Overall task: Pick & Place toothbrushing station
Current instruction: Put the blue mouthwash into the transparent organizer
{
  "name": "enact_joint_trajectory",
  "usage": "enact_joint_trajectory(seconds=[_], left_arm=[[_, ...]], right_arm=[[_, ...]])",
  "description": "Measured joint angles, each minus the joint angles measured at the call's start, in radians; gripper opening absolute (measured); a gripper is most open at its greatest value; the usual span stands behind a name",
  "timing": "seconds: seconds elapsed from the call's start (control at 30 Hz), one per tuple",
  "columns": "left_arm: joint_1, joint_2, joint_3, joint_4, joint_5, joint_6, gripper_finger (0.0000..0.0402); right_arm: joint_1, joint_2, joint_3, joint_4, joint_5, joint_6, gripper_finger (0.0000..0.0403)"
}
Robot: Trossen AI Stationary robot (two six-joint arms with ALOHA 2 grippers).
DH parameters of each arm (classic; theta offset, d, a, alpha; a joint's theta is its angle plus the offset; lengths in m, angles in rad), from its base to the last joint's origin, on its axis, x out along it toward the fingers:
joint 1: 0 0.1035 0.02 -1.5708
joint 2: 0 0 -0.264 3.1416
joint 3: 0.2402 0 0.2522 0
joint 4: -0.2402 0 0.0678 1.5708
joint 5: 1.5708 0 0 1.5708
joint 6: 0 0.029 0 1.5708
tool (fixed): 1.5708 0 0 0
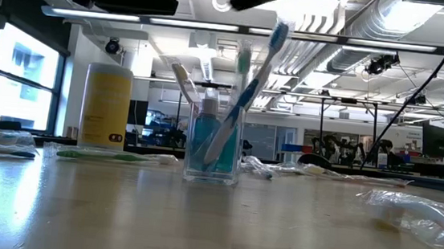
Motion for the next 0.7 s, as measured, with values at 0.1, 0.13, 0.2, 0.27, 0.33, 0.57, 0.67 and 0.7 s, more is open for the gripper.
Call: enact_joint_trajectory(seconds=[0.1,0.13,0.2,0.27,0.33,0.57,0.67,0.7], left_arm=[[0.0,0.0,0.0,-0.008,0.0,0.001,0.0166],[0.0,0.0,0.0,-0.011,0.0,0.002,0.0166],[0.0,0.0,0.0,-0.019,0.0,-0.005,0.0166],[0.0,0.0,-0.001,-0.037,-0.003,-0.012,0.0166],[0.0,0.0,-0.001,-0.037,-0.008,-0.013,0.0166],[0.0,0.0,-0.001,-0.043,-0.016,-0.013,0.0166],[0.0,0.0,-0.001,-0.039,-0.016,-0.013,0.0166],[0.0,0.0,-0.001,-0.038,-0.016,-0.013,0.0166]], right_arm=[[0.048,-0.057,0.003,-0.044,0.051,0.025,0.0293],[0.069,-0.079,0.002,-0.075,0.06,0.046,0.0292],[0.113,-0.129,-0.002,-0.163,0.079,0.111,0.0291],[0.147,-0.17,0.002,-0.209,0.078,0.206,0.029],[0.188,-0.213,0.0,-0.333,0.068,0.337,0.029],[0.227,-0.261,-0.001,-0.771,-0.126,1.066,0.029],[0.233,-0.261,-0.047,-0.898,-0.241,1.302,0.029],[0.231,-0.261,-0.072,-0.911,-0.271,1.353,0.029]])
